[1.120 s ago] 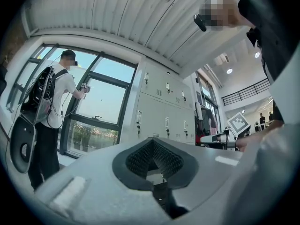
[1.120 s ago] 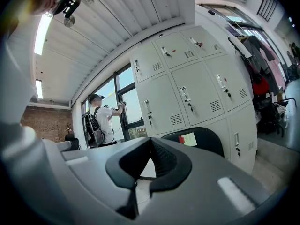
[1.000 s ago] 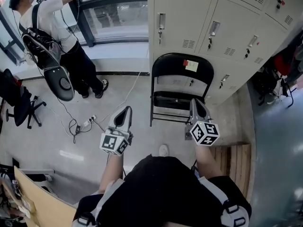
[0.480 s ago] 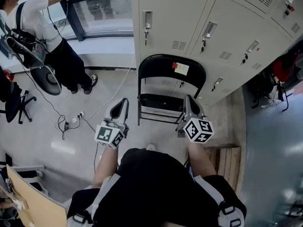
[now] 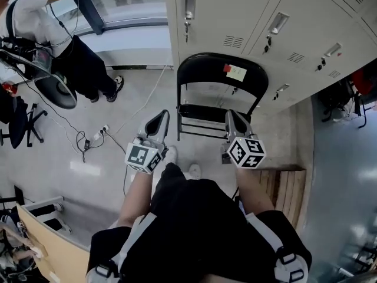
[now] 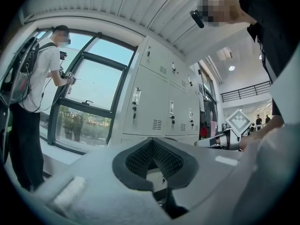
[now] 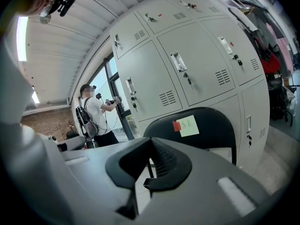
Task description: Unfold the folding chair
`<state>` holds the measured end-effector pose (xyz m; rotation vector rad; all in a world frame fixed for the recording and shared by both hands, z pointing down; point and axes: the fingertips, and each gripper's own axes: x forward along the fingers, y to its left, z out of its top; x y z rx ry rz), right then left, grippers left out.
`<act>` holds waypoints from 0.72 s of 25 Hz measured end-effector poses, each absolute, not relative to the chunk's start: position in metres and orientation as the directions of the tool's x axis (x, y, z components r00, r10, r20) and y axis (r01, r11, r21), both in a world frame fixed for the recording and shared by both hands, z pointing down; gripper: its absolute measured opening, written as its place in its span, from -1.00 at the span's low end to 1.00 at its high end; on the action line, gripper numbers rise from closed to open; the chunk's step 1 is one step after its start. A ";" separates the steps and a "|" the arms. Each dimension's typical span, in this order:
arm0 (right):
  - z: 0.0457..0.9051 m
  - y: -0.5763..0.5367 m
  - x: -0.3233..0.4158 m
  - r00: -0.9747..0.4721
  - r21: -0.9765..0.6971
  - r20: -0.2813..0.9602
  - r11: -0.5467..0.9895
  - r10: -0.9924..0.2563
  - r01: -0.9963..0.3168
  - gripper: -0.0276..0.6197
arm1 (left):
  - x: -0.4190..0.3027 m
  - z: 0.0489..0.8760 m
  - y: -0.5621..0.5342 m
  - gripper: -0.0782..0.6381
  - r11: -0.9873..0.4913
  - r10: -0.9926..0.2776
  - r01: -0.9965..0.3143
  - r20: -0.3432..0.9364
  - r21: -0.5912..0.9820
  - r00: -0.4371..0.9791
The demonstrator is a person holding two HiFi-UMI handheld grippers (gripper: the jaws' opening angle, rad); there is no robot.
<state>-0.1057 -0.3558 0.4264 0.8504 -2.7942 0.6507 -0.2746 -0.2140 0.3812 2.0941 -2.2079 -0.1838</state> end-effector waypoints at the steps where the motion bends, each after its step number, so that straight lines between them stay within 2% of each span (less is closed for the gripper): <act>1: 0.430 -0.356 -0.110 -0.826 -0.365 0.272 0.741 -0.494 -0.564 -0.90 | -0.277 0.384 -0.219 -0.78 0.042 -0.999 -0.987 -0.005 0.156 -0.043; 18: 0.511 -0.372 -0.147 -0.709 -0.422 0.460 0.571 -0.534 -0.704 -0.90 | -0.339 0.452 -0.300 -0.77 -0.109 -0.978 -0.985 0.162 0.134 0.130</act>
